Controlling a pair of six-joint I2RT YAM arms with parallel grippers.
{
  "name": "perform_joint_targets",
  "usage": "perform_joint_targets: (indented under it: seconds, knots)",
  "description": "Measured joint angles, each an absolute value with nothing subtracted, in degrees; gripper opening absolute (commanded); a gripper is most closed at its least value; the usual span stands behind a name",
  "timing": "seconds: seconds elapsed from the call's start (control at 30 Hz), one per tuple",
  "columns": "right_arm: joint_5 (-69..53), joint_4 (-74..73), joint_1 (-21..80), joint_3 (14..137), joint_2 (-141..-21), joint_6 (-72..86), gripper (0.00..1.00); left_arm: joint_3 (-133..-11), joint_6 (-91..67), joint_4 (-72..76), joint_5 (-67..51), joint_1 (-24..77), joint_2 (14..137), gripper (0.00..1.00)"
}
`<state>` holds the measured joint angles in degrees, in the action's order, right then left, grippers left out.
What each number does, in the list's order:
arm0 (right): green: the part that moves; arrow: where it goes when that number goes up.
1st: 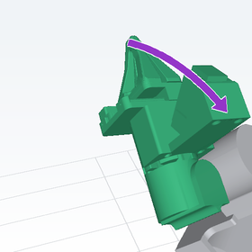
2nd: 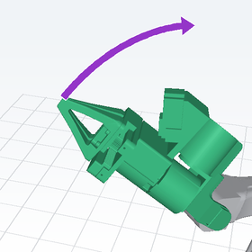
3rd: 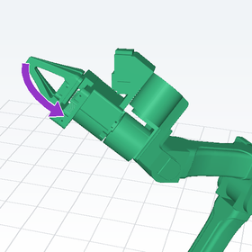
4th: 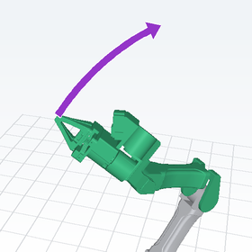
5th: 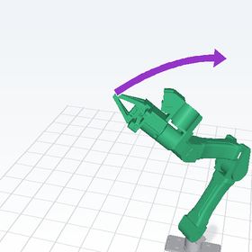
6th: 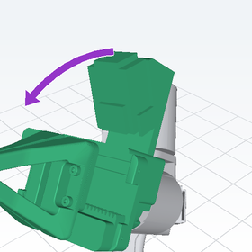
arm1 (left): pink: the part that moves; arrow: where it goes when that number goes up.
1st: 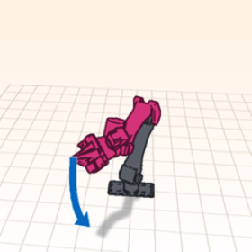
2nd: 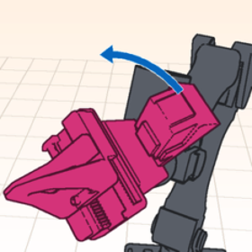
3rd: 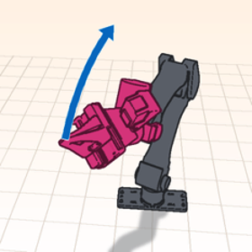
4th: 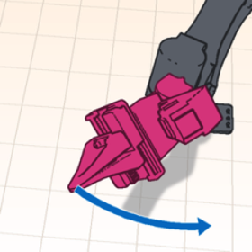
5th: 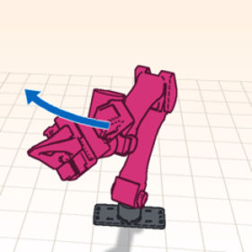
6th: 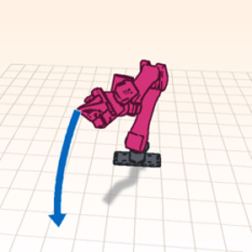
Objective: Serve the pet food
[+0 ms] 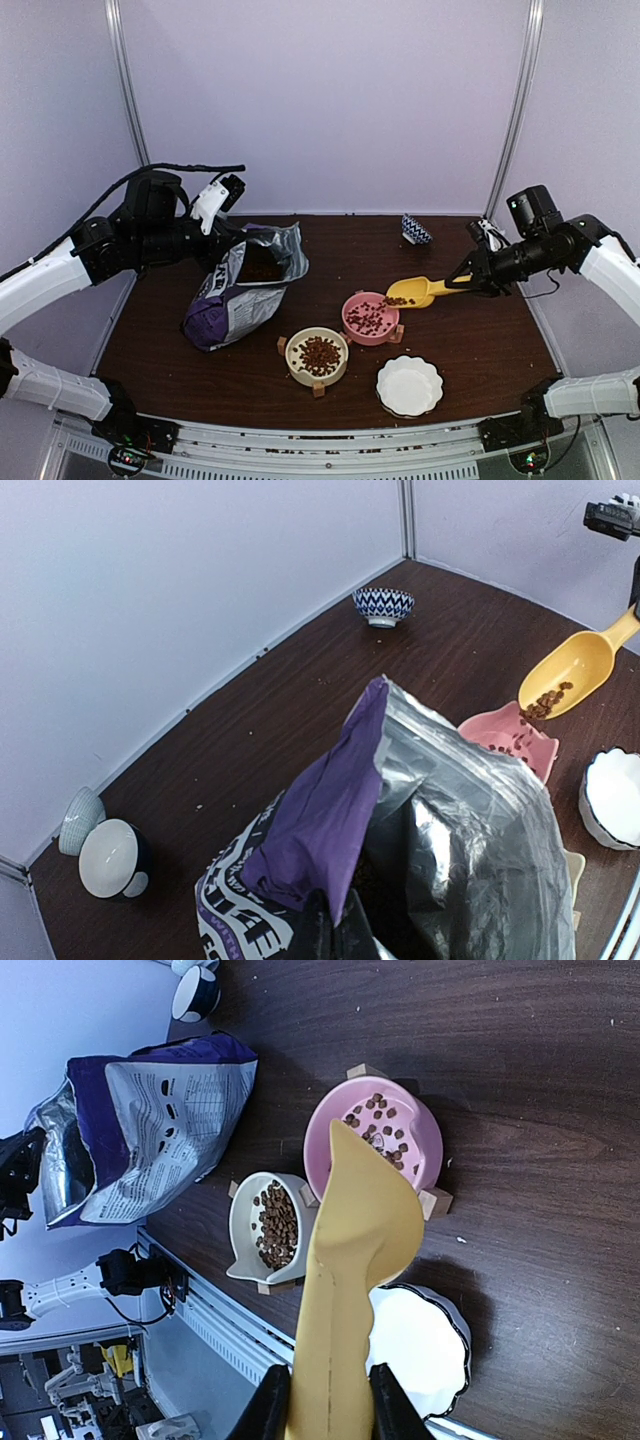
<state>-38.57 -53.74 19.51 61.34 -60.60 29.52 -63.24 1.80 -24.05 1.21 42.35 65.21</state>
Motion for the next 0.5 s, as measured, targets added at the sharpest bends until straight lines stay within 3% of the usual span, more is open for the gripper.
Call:
perform_joint_targets:
  seconds: [0.5]
  knots:
    - [-31.66, -54.22, 25.67, 62.70, -66.85, 26.13, 0.05, -63.24, 1.80, -24.08, 1.21, 42.33, 65.14, 0.00]
